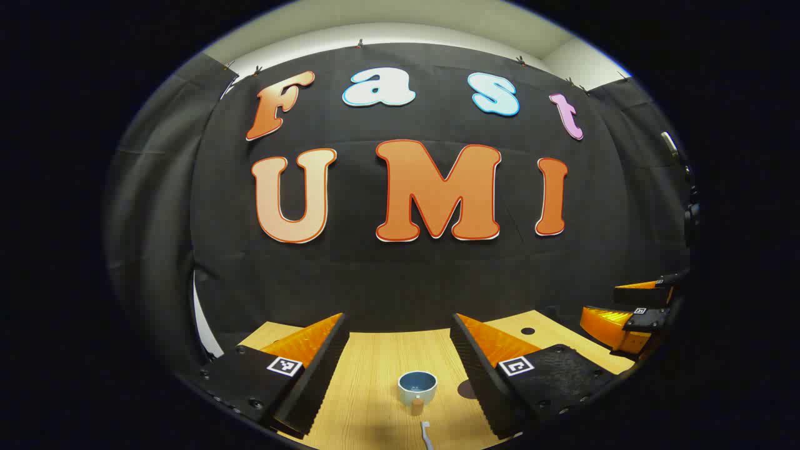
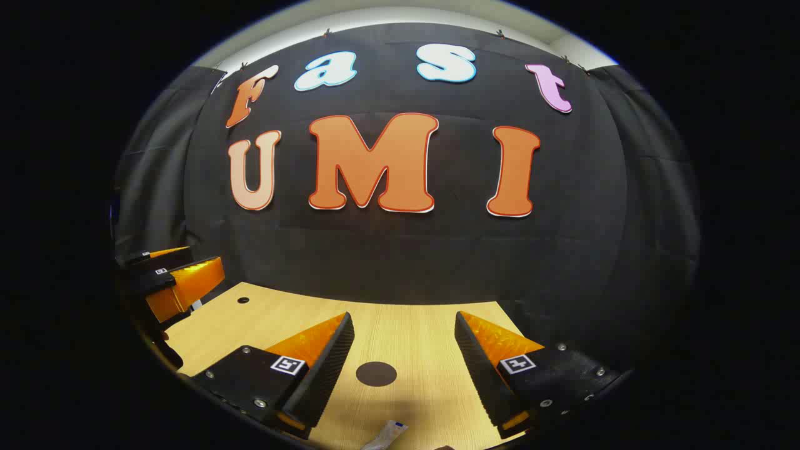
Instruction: Put the toothbrush and toothpaste on the desktop into the cup, then pick up the cup and place it on the coaster on the desktop.
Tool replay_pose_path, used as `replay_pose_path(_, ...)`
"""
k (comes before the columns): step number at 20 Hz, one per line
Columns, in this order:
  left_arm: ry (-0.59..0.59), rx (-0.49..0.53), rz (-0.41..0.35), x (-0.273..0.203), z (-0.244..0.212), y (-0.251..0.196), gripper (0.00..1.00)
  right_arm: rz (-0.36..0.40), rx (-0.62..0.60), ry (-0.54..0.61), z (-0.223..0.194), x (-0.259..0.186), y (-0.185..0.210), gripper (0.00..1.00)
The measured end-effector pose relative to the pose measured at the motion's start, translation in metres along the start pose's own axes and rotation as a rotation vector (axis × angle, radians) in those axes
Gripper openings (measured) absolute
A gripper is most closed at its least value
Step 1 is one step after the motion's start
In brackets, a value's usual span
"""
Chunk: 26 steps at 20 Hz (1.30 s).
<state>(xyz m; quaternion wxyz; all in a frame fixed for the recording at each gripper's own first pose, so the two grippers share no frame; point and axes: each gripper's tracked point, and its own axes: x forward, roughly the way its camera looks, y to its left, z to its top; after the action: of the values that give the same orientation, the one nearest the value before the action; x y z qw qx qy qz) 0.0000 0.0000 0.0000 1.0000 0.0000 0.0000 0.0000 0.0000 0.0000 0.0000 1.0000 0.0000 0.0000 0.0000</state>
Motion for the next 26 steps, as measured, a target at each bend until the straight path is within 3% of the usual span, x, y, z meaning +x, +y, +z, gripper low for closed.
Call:
replay_pose_path(18,0.01,0.002,0.034,-0.005,-0.001,0.002,0.98,0.023,-0.009,0.023,-0.005,0.001,0.001,0.97)
replay_pose_path(26,0.085,-0.024,0.006,-0.005,-0.019,-0.006,0.98,0.032,0.0,0.076,-0.018,-0.001,0.001,0.97)
